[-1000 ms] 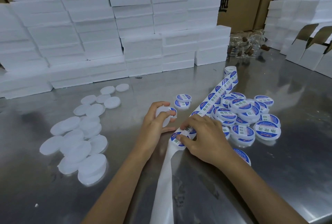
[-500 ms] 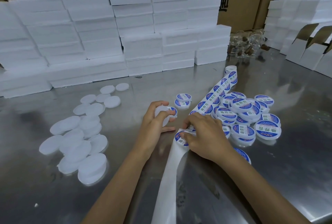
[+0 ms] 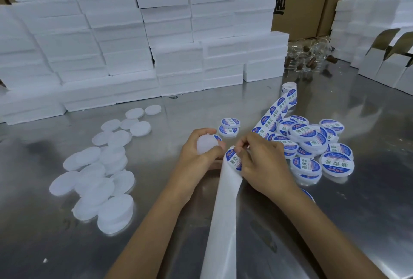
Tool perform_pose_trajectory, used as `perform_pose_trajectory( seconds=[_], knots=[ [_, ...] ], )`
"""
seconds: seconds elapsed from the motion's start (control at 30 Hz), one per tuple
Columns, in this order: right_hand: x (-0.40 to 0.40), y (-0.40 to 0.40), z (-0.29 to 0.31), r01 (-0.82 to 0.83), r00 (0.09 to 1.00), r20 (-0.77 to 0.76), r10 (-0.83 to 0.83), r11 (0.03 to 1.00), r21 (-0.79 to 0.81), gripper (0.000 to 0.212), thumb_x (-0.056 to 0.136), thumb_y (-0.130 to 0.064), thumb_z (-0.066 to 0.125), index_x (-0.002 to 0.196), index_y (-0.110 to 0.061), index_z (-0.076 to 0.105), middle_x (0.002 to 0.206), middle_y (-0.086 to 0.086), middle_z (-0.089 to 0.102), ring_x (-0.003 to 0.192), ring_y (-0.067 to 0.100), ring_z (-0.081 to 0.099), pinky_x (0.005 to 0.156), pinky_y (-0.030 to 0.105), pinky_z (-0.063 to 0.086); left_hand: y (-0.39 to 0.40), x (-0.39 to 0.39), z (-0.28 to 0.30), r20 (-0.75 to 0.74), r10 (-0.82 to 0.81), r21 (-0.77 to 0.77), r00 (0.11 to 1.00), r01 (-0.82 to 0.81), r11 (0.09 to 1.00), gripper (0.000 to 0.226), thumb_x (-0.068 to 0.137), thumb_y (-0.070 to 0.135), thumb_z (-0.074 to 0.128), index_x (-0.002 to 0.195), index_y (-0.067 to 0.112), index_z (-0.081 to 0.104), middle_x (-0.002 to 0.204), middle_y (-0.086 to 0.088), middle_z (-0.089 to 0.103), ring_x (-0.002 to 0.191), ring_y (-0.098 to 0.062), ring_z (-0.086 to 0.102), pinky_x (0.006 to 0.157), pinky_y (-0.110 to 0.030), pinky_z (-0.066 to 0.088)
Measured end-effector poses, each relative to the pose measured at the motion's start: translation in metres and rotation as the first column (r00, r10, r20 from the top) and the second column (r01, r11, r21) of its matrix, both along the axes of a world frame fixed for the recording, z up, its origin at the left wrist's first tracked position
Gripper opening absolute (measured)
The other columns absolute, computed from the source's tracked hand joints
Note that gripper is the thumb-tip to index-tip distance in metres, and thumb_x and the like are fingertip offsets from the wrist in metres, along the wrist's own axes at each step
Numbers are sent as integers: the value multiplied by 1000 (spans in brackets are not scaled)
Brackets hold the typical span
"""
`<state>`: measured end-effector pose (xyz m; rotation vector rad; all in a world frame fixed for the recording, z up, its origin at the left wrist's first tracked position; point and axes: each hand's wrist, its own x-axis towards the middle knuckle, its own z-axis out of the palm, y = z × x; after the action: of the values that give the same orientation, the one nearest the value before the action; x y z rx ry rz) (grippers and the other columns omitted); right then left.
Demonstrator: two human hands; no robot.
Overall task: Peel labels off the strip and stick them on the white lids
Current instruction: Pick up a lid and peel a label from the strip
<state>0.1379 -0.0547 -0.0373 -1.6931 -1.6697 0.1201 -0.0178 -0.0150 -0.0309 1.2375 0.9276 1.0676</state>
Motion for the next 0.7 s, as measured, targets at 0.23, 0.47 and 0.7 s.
perform_pose_trajectory(
  seconds=[0.23,0.47,0.7],
  knots=[
    [1,-9,6,-12,969,-246,26,998,59,7,93,-26,62,96,-25,57,88,-21,61,87,4,59,95,43,44,0,1,-1,14,-21,32,1000,21,999,51,77,-13,74,113,21,65,98,3,75,92,-20,73,72,-31,61],
    [1,-15,8,-27,977,-210,33,999,31,14,89,-37,67,100,-30,63,96,-25,61,99,5,56,100,43,41,1,-1,1,47,-17,26,999,16,1000,54,76,-7,79,118,24,64,115,-9,72,103,-29,72,94,-50,57],
    [0,-16,10,-40,932,-358,45,999,21,14,86,-28,72,95,-29,62,95,-19,66,100,6,60,96,41,47,0,2,-1,18,-9,51,1000,8,999,52,76,-7,78,111,31,67,109,-1,74,102,-24,72,89,-43,60]
  ],
)
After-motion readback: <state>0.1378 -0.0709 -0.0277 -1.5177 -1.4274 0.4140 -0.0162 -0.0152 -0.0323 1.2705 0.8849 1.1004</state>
